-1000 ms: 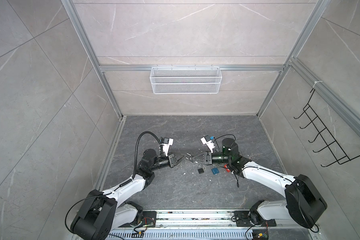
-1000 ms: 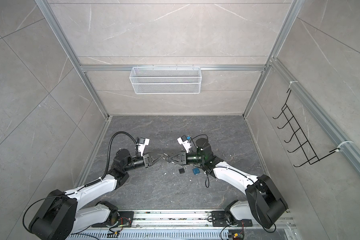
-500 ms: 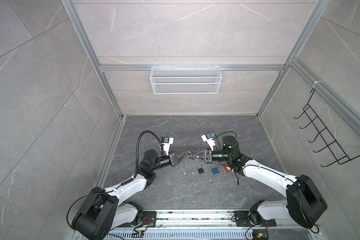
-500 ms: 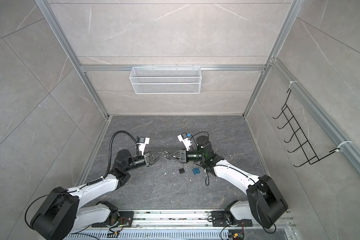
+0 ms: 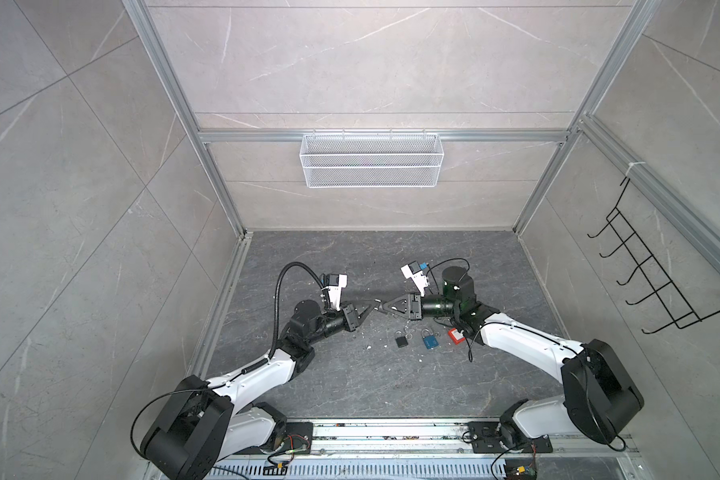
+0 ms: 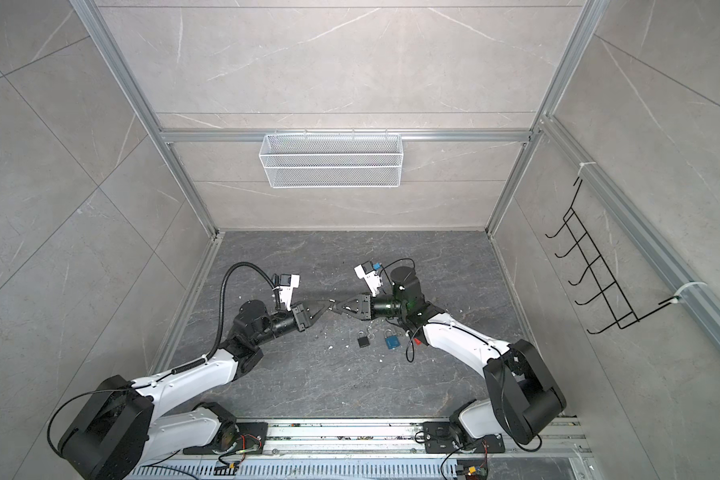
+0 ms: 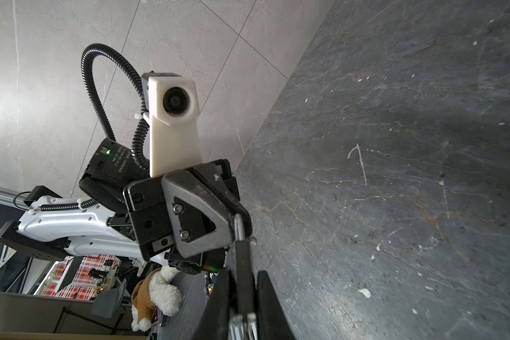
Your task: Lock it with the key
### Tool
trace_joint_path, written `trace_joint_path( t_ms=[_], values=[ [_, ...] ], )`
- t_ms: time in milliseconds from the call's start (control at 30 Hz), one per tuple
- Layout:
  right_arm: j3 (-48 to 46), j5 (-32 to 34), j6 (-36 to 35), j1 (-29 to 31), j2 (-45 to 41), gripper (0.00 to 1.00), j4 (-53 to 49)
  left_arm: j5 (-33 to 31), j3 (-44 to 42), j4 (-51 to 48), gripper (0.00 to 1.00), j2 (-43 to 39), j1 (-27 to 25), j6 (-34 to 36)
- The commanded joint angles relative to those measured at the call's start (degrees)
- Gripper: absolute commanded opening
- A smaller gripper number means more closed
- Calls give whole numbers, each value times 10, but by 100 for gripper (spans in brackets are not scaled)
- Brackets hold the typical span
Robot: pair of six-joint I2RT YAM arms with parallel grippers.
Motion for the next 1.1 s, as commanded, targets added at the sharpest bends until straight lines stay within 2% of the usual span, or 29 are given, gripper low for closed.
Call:
trace_joint_path(
  t_ms=[0, 200, 433, 667, 833, 1067],
  values=[
    [0, 55, 14, 9, -10, 0, 70, 112, 21, -44, 0, -29, -43, 46],
    [-40, 18, 17, 0, -41, 0, 49, 124, 35, -86, 32, -55, 9, 61],
    [-57, -13, -29, -15, -91, 0, -58, 121, 43, -139, 56, -99, 31, 109],
    [-68, -45, -28, -25, -113, 0, -87, 146, 47, -153, 61, -97, 34, 132],
    [-66, -87, -34, -28, -107, 0, -102, 199, 50, -105, 62, -67, 32, 119],
    [-69, -101, -34, -29, -111, 0, -101, 252, 58, -65, 64, -27, 32, 96]
  ],
)
